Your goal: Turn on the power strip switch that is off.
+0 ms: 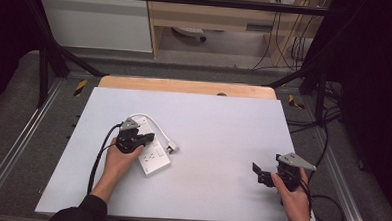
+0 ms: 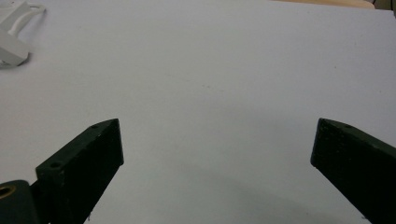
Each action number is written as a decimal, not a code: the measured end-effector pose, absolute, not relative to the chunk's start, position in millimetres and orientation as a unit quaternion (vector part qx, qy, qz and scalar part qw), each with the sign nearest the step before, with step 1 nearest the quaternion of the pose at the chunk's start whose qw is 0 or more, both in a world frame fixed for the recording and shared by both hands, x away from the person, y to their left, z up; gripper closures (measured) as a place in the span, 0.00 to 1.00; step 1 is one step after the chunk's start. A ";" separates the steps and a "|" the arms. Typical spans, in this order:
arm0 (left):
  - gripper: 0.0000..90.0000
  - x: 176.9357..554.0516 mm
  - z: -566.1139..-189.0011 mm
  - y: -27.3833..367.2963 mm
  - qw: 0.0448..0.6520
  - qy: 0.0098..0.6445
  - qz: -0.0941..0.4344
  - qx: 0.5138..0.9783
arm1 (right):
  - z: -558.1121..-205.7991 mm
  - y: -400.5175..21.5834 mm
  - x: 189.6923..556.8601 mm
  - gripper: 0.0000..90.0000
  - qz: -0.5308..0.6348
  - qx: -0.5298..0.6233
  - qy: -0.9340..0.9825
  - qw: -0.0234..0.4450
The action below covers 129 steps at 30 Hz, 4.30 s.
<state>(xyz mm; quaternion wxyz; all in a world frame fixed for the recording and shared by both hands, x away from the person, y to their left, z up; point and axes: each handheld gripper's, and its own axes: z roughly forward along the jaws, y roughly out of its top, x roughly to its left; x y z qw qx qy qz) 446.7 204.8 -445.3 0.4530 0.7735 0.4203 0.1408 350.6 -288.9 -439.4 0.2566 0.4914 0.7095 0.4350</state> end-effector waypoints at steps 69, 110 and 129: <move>0.08 401.5 -387.0 230.6 0.511 0.468 0.146 0.706 | -438.3 -287.6 351.9 0.03 0.446 0.490 0.705 0.252; 0.09 347.7 -376.6 274.0 0.527 0.476 0.189 0.678 | -435.1 -285.9 349.5 0.02 0.455 0.477 0.709 0.249; 0.09 320.5 -400.6 306.2 0.509 0.484 0.205 0.682 | -435.7 -287.2 350.4 0.02 0.454 0.479 0.708 0.251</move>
